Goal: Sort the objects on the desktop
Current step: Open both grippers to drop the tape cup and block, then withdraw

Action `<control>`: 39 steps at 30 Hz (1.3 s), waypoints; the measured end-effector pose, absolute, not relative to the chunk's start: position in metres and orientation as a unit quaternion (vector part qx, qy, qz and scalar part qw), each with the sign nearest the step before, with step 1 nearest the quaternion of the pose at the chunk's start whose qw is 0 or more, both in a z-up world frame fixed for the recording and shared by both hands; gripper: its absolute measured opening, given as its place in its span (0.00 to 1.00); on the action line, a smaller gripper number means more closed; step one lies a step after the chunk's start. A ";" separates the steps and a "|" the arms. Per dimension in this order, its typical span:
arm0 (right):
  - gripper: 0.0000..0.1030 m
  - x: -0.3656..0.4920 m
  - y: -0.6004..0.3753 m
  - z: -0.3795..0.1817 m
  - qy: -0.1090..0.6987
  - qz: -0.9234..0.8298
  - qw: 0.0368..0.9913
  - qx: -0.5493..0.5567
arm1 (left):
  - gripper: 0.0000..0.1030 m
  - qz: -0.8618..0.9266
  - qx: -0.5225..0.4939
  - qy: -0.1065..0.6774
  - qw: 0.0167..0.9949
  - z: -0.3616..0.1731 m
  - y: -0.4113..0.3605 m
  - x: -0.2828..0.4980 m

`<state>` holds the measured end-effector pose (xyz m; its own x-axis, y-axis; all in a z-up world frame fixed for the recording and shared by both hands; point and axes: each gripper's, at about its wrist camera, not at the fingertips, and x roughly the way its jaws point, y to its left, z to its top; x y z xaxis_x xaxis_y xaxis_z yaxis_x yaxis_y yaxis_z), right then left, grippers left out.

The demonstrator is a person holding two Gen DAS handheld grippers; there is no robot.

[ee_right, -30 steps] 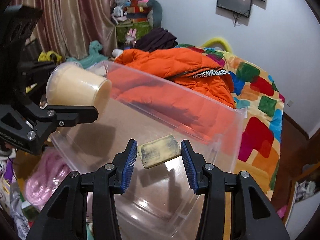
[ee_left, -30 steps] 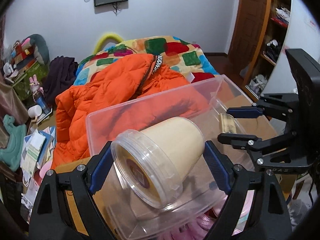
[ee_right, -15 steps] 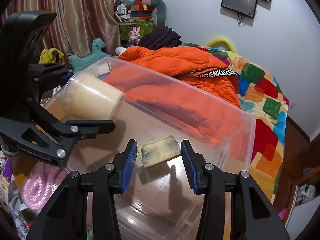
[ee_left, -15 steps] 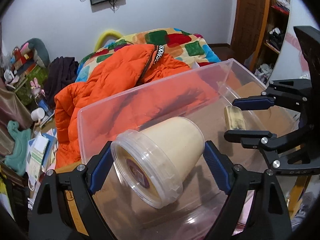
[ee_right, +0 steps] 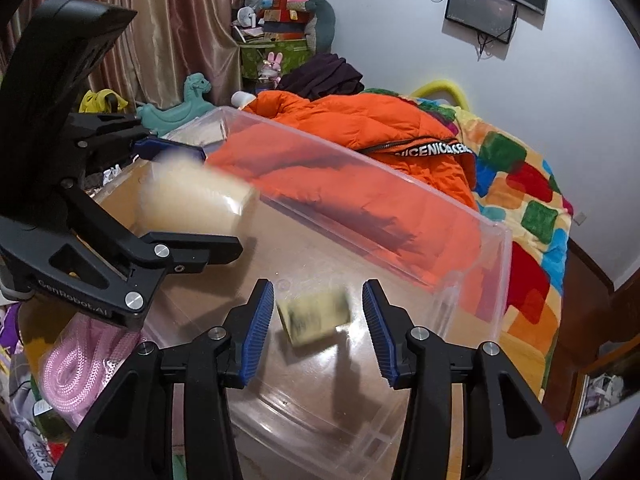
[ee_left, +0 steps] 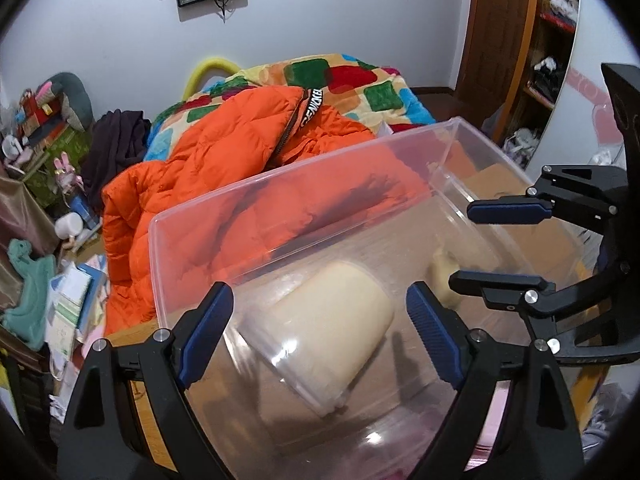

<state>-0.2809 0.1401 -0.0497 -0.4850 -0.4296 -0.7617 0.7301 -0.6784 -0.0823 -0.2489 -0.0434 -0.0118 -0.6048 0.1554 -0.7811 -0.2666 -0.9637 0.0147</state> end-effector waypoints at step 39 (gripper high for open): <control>0.80 -0.141 0.230 0.037 0.166 -0.917 0.280 0.231 | 0.97 0.959 -0.271 0.082 0.023 0.076 -0.047 -0.085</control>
<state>-0.1411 0.2305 0.0371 -0.7356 -0.4371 -0.5175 0.5909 -0.7876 -0.1746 -0.0854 -0.0466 0.0755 -0.8526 -0.0003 -0.5226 -0.0885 -0.9855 0.1449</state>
